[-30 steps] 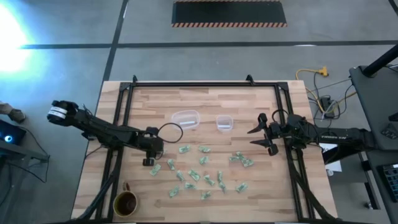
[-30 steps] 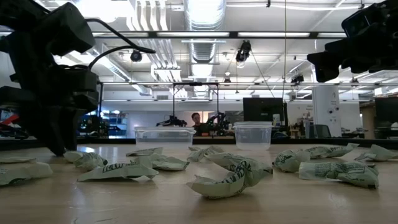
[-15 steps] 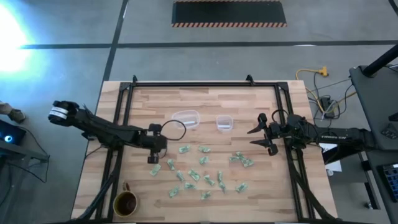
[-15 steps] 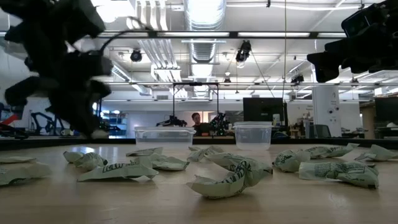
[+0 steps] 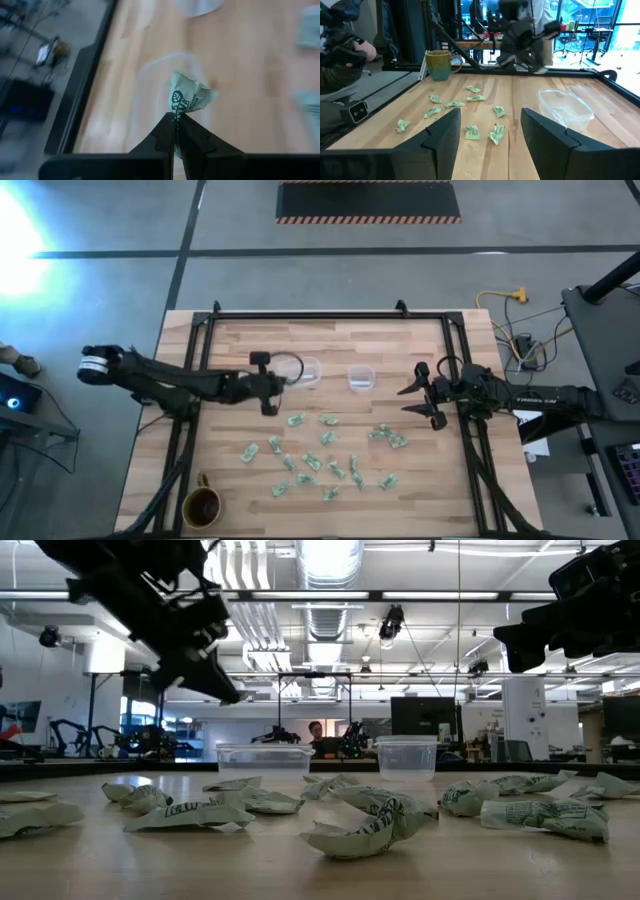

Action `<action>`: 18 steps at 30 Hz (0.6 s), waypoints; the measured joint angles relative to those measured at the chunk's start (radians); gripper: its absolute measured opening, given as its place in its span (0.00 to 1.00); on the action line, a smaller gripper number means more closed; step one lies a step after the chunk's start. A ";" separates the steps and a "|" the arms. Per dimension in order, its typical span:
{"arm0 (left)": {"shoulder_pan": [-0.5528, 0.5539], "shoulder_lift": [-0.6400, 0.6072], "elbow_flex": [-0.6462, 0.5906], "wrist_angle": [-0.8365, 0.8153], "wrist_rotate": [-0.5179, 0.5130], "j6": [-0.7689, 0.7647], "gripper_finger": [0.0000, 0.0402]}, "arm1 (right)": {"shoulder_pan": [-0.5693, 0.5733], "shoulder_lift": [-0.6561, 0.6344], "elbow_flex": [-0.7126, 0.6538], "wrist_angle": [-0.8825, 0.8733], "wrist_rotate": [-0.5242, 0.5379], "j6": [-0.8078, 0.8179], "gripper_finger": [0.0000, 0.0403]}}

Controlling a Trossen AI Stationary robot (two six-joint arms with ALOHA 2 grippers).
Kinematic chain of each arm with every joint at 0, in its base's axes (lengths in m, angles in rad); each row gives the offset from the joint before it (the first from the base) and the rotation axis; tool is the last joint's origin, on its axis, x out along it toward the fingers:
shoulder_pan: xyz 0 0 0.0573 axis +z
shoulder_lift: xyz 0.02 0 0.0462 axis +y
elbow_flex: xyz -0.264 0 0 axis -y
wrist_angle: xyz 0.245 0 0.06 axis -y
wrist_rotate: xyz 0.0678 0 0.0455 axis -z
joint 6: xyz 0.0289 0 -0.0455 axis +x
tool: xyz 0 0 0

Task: Pick and place Stevia / Truvia into bins
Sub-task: Put the stevia packet into the transparent oval container

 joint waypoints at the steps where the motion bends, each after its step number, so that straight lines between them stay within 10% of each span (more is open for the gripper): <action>1: 0.026 0.007 0.000 0.004 0.010 0.000 0.00 | 0.000 0.000 0.000 0.000 0.000 0.000 0.49; 18: 0.183 0.286 0.092 0.126 0.149 0.087 0.04 | 0.000 0.018 0.000 0.001 0.001 0.001 0.49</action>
